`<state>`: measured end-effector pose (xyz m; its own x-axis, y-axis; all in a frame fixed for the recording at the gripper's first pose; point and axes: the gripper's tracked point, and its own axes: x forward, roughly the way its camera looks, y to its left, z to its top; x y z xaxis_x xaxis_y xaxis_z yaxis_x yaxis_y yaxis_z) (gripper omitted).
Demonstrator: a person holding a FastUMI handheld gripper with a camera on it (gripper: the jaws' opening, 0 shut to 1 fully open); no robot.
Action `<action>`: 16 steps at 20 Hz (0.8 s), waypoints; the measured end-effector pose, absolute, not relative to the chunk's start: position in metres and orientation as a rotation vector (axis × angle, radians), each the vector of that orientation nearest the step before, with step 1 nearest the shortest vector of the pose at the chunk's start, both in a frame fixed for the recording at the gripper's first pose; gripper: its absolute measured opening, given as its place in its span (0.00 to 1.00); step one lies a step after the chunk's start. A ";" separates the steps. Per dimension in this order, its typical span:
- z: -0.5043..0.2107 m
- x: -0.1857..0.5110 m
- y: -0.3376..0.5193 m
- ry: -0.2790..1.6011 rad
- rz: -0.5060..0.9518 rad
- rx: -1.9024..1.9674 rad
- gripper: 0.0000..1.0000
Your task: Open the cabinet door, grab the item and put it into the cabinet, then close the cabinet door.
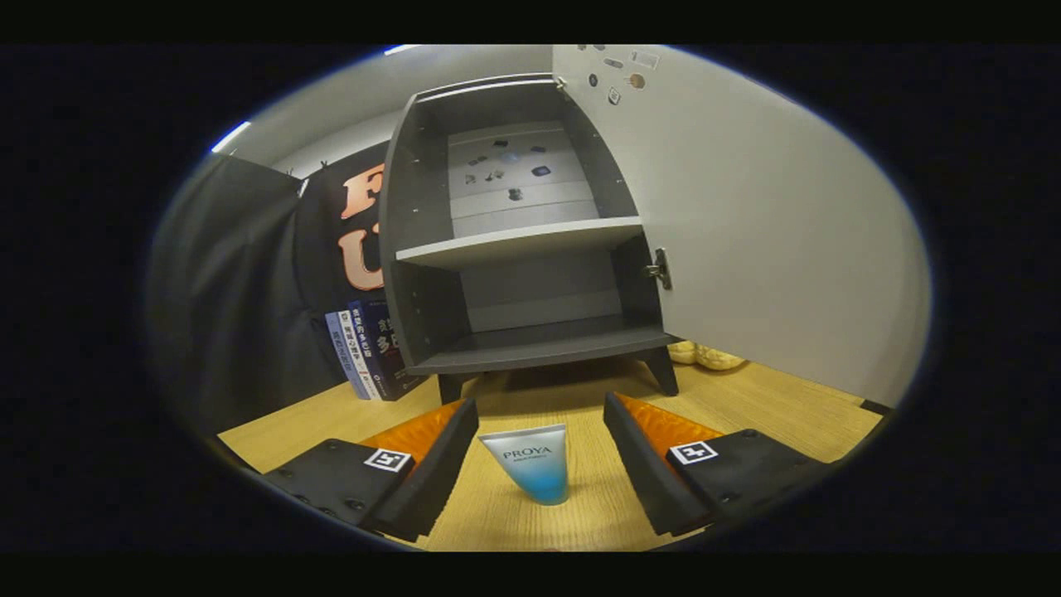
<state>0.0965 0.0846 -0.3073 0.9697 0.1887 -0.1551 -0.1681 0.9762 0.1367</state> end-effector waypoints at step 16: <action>-0.359 0.100 0.095 0.337 0.168 0.114 0.60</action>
<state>0.0995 0.0947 -0.3593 0.9299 0.1830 -0.3190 -0.1452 0.9796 0.1388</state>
